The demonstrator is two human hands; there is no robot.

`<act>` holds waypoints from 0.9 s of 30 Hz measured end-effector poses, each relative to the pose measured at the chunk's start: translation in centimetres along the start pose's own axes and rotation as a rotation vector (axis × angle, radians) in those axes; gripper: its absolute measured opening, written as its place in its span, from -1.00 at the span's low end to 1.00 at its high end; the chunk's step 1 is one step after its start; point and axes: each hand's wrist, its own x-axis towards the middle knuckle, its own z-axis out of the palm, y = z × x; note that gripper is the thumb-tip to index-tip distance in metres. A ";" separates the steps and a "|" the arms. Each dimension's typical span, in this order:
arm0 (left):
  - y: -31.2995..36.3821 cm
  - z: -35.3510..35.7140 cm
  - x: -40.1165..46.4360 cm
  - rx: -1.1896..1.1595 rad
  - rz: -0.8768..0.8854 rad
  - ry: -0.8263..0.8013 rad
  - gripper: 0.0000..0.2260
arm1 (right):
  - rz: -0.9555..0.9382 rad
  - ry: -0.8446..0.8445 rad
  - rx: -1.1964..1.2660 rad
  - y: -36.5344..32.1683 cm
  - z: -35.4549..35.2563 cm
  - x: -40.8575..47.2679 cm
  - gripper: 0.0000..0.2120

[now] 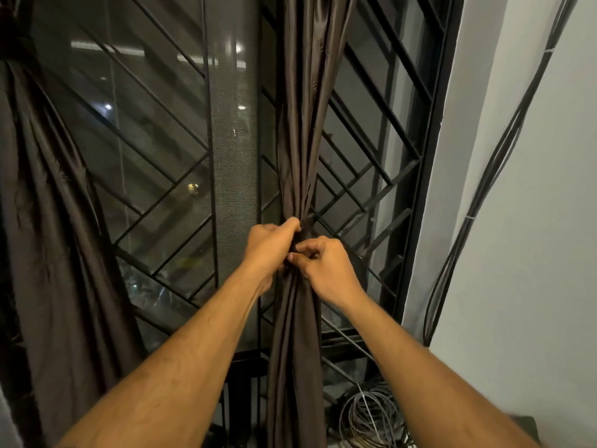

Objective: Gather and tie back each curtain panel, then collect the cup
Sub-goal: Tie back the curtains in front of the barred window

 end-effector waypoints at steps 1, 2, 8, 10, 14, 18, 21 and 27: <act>0.0 0.3 0.0 0.011 0.015 0.054 -0.75 | 0.004 -0.006 0.005 0.1 -0.1 0.1 -0.84; 0.0 0.6 -0.1 0.011 0.035 0.083 -0.74 | 0.015 -0.005 0.019 0.1 -0.2 0.2 -0.84; 0.8 0.7 0.0 0.161 0.066 0.024 -0.72 | 0.163 0.056 0.221 0.5 -1.2 1.2 -0.96; 1.3 0.4 0.0 0.194 0.027 -0.036 -0.73 | 0.249 0.070 0.382 0.4 -1.3 1.5 -0.88; 2.0 -0.2 -1.1 0.180 -0.026 -0.043 -0.84 | 0.426 0.106 0.712 -0.4 -1.5 1.5 -0.77; 1.8 -0.7 -2.4 0.015 -0.061 0.017 -0.95 | 0.492 0.068 0.961 -1.1 -1.2 1.5 -0.77; 1.1 -1.1 -3.3 -0.157 -0.090 0.044 -0.85 | 0.499 0.068 1.066 -1.4 -0.7 1.0 -0.65; 0.1 -1.0 -4.2 -0.494 -0.133 0.109 -0.93 | 0.517 -0.035 1.418 -2.0 -0.1 -0.9 -0.69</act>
